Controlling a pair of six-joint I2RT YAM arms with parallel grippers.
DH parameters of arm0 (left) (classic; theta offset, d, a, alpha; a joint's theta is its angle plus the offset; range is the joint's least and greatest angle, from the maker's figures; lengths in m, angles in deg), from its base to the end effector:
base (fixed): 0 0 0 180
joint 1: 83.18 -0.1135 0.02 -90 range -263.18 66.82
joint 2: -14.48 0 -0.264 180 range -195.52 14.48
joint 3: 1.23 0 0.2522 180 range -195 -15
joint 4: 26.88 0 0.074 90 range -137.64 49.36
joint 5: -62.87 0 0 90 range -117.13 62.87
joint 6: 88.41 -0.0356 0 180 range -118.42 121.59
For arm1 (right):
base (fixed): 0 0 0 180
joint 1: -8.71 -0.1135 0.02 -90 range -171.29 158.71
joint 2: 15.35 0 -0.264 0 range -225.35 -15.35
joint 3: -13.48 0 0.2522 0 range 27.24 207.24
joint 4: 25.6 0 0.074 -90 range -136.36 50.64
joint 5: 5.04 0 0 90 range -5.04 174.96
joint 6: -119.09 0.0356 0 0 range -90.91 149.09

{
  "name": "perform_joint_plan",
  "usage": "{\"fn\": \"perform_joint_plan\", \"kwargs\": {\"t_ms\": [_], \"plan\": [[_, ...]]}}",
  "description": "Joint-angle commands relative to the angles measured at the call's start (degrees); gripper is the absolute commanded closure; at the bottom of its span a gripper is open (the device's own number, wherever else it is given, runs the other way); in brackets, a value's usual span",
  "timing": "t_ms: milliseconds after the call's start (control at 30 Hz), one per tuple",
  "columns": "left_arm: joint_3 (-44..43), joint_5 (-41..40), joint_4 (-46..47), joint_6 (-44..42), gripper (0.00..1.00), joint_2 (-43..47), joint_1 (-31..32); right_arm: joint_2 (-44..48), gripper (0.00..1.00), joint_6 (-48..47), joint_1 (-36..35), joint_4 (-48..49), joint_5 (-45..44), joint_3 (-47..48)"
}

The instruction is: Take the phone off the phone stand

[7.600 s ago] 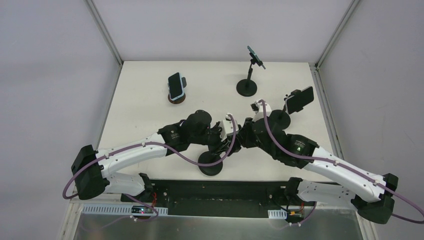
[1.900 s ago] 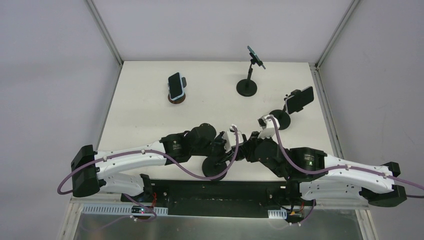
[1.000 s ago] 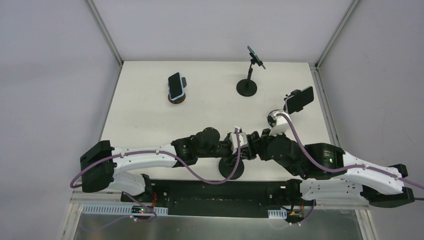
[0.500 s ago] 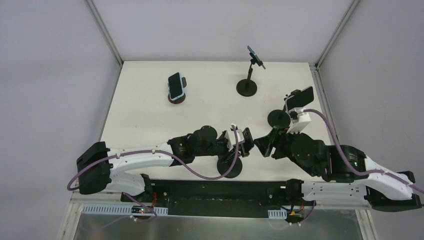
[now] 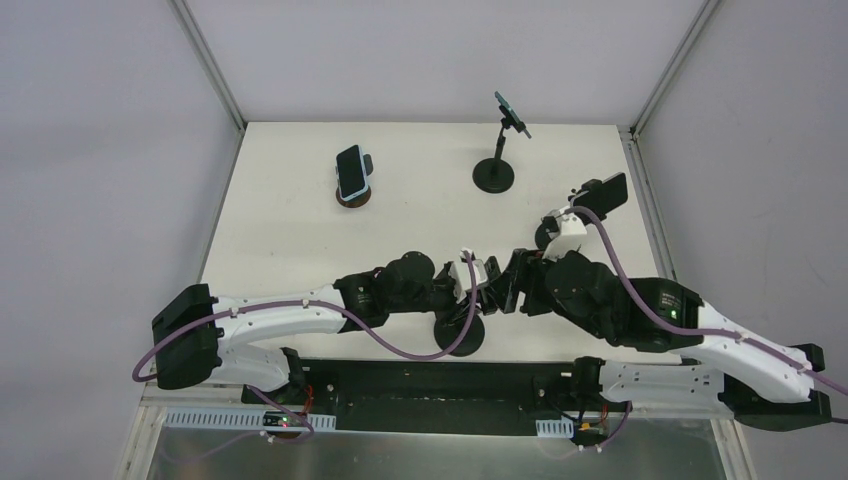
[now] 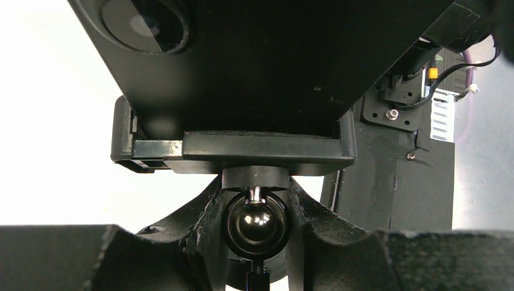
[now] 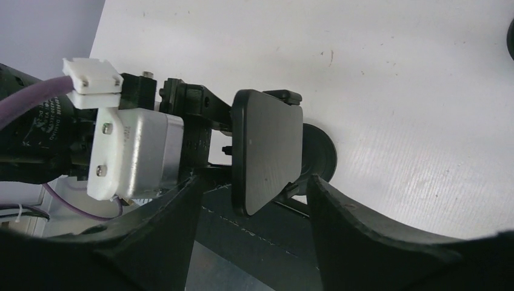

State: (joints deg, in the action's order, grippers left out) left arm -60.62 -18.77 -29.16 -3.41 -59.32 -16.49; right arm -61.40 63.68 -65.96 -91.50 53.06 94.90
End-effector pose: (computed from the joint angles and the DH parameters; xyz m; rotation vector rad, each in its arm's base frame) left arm 0.1121 -0.2732 0.2729 1.2285 1.5194 -0.8668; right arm 0.0531 0.1225 0.3966 -0.3872 2.0360 0.6143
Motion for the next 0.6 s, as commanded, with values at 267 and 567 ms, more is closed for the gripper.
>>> {"fn": "perform_joint_plan", "kwargs": {"t_ms": [267,567], "plan": [[0.98,0.89,-10.68,-2.05,1.00,2.19,-0.16,-7.71,0.48,-4.01,9.33,-0.96,8.38,-0.15],[0.70,1.99,-10.87,-1.86,1.00,2.41,0.53,-10.83,0.61,-9.26,14.94,2.31,14.60,-0.43]]}}
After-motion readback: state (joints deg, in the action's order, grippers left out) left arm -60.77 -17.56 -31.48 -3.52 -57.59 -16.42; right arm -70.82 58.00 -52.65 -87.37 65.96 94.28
